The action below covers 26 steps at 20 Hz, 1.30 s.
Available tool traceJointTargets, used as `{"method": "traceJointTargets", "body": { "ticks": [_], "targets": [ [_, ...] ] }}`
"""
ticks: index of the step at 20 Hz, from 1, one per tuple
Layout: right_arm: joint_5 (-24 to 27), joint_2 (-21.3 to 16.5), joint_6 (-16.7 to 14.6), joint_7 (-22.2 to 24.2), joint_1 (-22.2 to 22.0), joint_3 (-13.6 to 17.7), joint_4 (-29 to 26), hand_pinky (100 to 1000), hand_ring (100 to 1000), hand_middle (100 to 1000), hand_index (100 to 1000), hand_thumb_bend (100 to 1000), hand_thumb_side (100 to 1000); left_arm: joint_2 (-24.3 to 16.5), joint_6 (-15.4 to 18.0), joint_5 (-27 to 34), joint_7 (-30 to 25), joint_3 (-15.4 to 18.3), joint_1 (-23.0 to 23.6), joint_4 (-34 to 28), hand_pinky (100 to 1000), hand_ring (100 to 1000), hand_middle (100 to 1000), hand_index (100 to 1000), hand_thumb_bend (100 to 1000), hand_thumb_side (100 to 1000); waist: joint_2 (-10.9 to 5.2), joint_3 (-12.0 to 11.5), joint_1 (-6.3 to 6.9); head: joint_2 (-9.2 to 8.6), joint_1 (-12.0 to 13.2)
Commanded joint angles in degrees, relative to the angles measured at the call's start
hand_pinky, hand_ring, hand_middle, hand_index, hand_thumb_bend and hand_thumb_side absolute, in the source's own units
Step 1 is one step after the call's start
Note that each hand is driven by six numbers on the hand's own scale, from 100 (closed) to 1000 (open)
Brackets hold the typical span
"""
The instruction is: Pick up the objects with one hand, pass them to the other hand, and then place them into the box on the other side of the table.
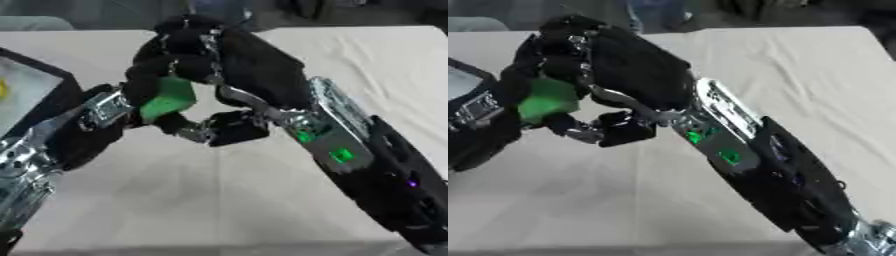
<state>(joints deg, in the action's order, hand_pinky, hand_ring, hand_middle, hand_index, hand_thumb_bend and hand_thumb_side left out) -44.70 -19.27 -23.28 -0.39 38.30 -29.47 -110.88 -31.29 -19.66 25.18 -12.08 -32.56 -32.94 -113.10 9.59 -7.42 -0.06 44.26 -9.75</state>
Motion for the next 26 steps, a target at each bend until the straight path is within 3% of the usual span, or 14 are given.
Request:
{"method": "traceJointTargets", "body": {
  "ticks": [1,5,6,10,18,26],
  "targets": [
    [-0.7,0.4,0.0,0.4,0.7,-0.5,0.6,852,610,397,511,202,100,0.9,0.8,-0.1,-0.4,-0.7,-1.8,-1.5,722,1000,838,699,360,758,-0.77,0.0,0.18,-0.14,-0.1],
    [-0.8,0.4,0.0,0.6,0.8,-0.5,0.8,852,610,397,511,198,100,1.0,1.1,-0.8,-0.7,-0.9,-1.9,-1.5,687,1000,785,657,270,646,-0.78,0.0,0.22,-0.14,-0.2],
    [-0.8,0.4,-0.1,0.6,0.8,-0.5,0.8,853,611,397,511,200,100,1.0,1.1,-0.9,-0.6,-0.9,-1.9,-1.5,659,979,745,618,201,625,-0.77,0.0,0.24,-0.14,-0.2],
    [-1.0,0.3,-0.2,0.7,0.8,-0.5,0.7,851,611,404,517,208,100,1.1,0.5,-0.5,1.8,-0.8,-1.8,-1.5,616,918,653,528,100,592,-0.74,0.1,0.27,-0.14,-0.2],
    [-2.3,-0.7,-0.7,-0.5,0.4,0.0,-1.3,791,615,518,647,277,100,0.3,-0.8,1.8,7.1,-0.3,-0.9,-1.5,584,888,590,465,100,602,-0.72,0.2,0.44,-0.14,-0.2],
    [-5.8,-2.1,-0.1,-5.5,-0.1,1.1,-3.7,781,651,648,759,426,100,-0.6,-0.9,1.6,10.6,2.1,1.4,-1.1,587,894,589,449,100,608,-0.81,0.2,0.56,-0.14,-0.3]
  ]
}}
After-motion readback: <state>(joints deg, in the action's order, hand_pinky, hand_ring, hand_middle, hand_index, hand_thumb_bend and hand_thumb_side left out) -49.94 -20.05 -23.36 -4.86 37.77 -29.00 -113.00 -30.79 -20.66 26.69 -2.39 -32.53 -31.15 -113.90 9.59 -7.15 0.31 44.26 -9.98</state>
